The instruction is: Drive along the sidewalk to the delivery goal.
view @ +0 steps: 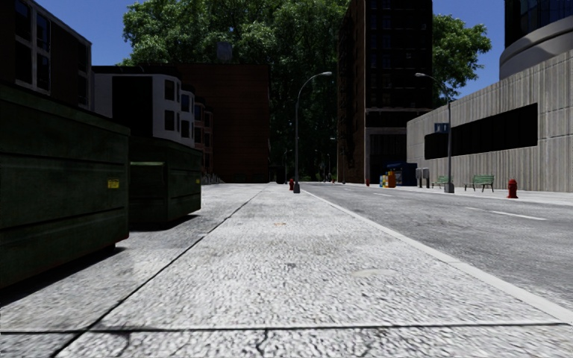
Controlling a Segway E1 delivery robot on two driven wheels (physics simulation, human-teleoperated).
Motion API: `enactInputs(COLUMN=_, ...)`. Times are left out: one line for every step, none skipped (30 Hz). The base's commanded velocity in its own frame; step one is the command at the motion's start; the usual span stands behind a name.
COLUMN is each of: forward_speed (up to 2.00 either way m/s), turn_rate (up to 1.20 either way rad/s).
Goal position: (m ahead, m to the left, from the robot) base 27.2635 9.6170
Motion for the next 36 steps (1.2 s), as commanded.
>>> enactInputs(forward_speed=2.0, turn_rate=0.0)
enactInputs(forward_speed=2.0, turn_rate=0.0)
enactInputs(forward_speed=2.0, turn_rate=0.0)
enactInputs(forward_speed=2.0, turn_rate=0.0)
enactInputs(forward_speed=2.0, turn_rate=0.0)
enactInputs(forward_speed=2.0, turn_rate=0.0)
enactInputs(forward_speed=2.0, turn_rate=0.0)
enactInputs(forward_speed=2.0, turn_rate=0.0)
enactInputs(forward_speed=2.0, turn_rate=0.0)
enactInputs(forward_speed=2.0, turn_rate=0.0)
enactInputs(forward_speed=2.0, turn_rate=0.0)
enactInputs(forward_speed=2.0, turn_rate=0.0)
enactInputs(forward_speed=2.0, turn_rate=0.0)
enactInputs(forward_speed=2.0, turn_rate=0.0)
enactInputs(forward_speed=2.0, turn_rate=0.0)
enactInputs(forward_speed=2.0, turn_rate=0.0)
enactInputs(forward_speed=2.0, turn_rate=0.0)
enactInputs(forward_speed=2.0, turn_rate=0.0)
enactInputs(forward_speed=2.0, turn_rate=0.0)
enactInputs(forward_speed=2.0, turn_rate=0.0)
enactInputs(forward_speed=2.0, turn_rate=0.0)
enactInputs(forward_speed=2.0, turn_rate=0.0)
enactInputs(forward_speed=2.0, turn_rate=0.0)
enactInputs(forward_speed=2.0, turn_rate=0.0)
enactInputs(forward_speed=2.0, turn_rate=0.0)
enactInputs(forward_speed=2.0, turn_rate=0.0)
enactInputs(forward_speed=2.0, turn_rate=0.0)
enactInputs(forward_speed=2.0, turn_rate=0.0)
enactInputs(forward_speed=2.0, turn_rate=0.0)
enactInputs(forward_speed=2.0, turn_rate=0.0)
enactInputs(forward_speed=2.0, turn_rate=0.0)
enactInputs(forward_speed=2.0, turn_rate=0.0)
enactInputs(forward_speed=2.0, turn_rate=0.0)
enactInputs(forward_speed=2.0, turn_rate=0.0)
enactInputs(forward_speed=2.0, turn_rate=0.0)
enactInputs(forward_speed=2.0, turn_rate=0.0)
